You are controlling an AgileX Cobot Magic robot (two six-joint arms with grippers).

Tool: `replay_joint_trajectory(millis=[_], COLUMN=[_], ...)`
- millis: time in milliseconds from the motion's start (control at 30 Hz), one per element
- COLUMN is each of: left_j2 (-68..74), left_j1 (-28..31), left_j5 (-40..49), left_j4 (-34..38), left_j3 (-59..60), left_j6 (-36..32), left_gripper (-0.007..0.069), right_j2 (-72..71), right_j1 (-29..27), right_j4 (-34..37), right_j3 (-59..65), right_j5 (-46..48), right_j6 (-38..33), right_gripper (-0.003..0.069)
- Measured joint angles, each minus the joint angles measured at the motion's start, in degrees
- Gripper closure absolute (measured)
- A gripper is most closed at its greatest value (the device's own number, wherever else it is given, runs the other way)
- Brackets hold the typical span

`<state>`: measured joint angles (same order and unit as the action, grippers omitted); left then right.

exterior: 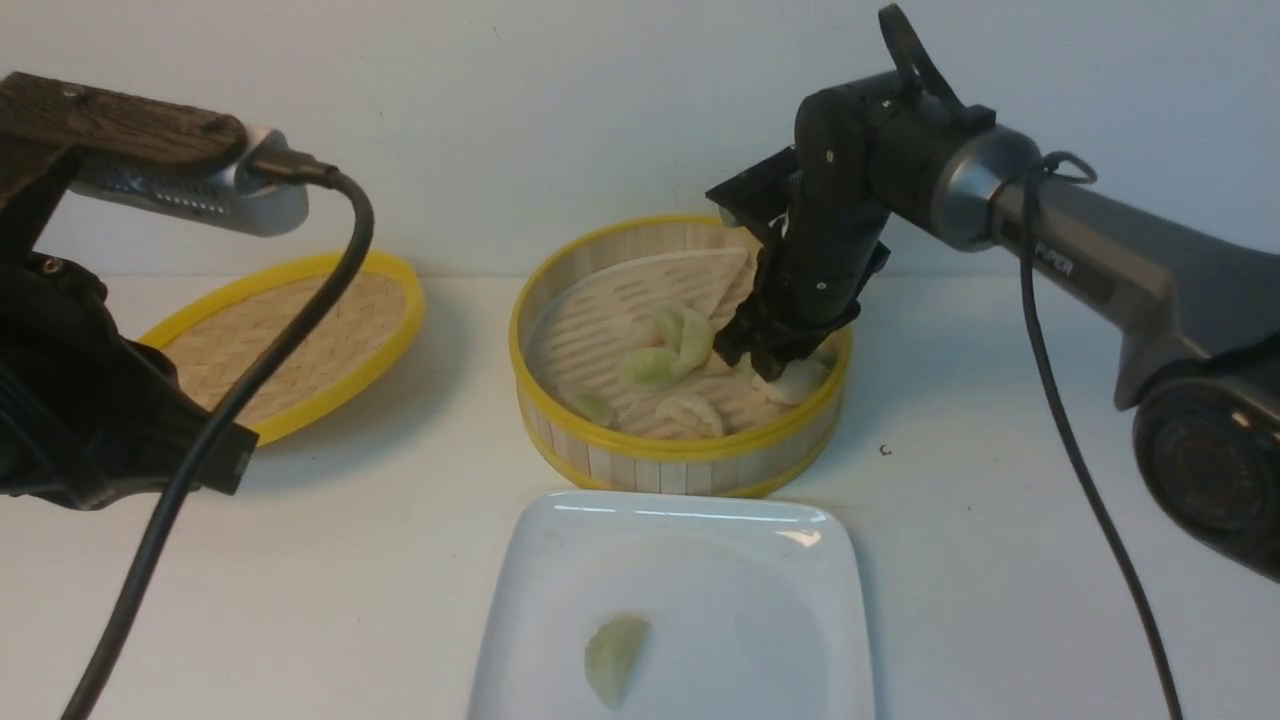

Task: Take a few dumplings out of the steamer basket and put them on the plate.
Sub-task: Use the right arm to grab a dumpling from inside the steamer, then use the right arm to put the dumpling into the plate

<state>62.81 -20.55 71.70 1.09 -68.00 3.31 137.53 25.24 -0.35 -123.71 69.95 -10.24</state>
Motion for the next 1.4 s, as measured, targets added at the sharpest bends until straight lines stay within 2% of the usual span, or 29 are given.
replay_joint_trajectory(millis=[67, 100, 200, 633, 900, 1033, 1167, 1267, 1400], left_j2=[0.00, 0.00, 0.00, 0.00, 0.00, 0.00, 0.00, 0.00, 0.00], left_j1=[0.00, 0.00, 0.00, 0.00, 0.00, 0.00, 0.00, 0.00, 0.00], left_j5=[0.00, 0.00, 0.00, 0.00, 0.00, 0.00, 0.00, 0.00, 0.00], left_j4=[0.00, 0.00, 0.00, 0.00, 0.00, 0.00, 0.00, 0.00, 0.08], left_j3=[0.00, 0.00, 0.00, 0.00, 0.00, 0.00, 0.00, 0.00, 0.13], left_j6=[0.00, 0.00, 0.00, 0.00, 0.00, 0.00, 0.00, 0.00, 0.00], left_gripper=[0.0631, 0.0631, 0.0631, 0.0631, 0.0631, 0.0631, 0.0631, 0.0631, 0.0631], right_j2=[-0.26, -0.32, -0.69, -7.72, -14.41, -21.32, -31.37, -36.38, -37.43], right_j1=[0.17, 0.34, 0.60, 0.62, 0.62, 0.62, 1.16, 3.89, 7.80], right_j4=[-0.72, -0.85, -0.93, -0.62, 4.08, 6.29, 11.68, 15.57, 16.85], right_j3=[0.00, 0.00, 0.18, 0.78, 2.97, 9.69, 22.92, 32.28, 40.49], right_j5=[0.32, 0.32, 0.59, 1.03, 1.41, 1.41, 1.41, 1.41, 1.00], right_j6=[0.49, 0.49, 0.49, 0.73, 1.14, 1.14, -0.15, -1.32, -1.72], right_gripper=[0.0582, 0.0612, 0.0650, 0.0664, 0.0664, 0.0664, 0.0664, 0.0664, 0.0664])
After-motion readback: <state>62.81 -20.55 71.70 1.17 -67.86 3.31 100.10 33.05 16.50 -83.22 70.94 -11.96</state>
